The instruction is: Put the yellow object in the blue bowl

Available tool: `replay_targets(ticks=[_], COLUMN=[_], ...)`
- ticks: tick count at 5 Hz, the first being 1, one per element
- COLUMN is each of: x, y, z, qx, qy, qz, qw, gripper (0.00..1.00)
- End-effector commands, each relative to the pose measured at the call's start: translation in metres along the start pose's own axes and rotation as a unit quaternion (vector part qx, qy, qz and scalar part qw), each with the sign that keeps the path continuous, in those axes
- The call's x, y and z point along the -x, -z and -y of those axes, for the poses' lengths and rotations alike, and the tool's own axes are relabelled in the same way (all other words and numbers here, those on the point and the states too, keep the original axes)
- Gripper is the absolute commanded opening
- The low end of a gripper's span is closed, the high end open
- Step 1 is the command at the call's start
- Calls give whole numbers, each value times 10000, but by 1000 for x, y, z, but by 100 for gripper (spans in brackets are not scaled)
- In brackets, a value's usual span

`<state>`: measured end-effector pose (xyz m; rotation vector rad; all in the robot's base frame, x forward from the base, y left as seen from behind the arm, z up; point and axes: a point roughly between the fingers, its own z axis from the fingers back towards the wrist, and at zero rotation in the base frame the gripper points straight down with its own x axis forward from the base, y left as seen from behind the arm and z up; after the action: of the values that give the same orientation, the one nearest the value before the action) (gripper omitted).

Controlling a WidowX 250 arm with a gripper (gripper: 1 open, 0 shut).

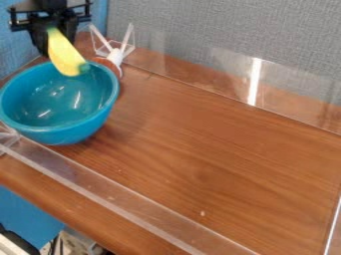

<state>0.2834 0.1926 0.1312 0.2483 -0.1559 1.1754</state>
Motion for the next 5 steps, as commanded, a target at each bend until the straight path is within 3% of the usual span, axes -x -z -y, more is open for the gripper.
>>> replay_targets(ticks=[1,2,3,4,5], x=[-5,-4,4,10,14], y=[-21,-25,-25,-21,-26], z=[6,6,5,5,7], qx=[225,280,265,260,266], qy=[212,440,401,429,489], qz=[263,308,334,398,501], qw=[9992,9982,9983,9979,9972], gripper=[0,0,0,100,100])
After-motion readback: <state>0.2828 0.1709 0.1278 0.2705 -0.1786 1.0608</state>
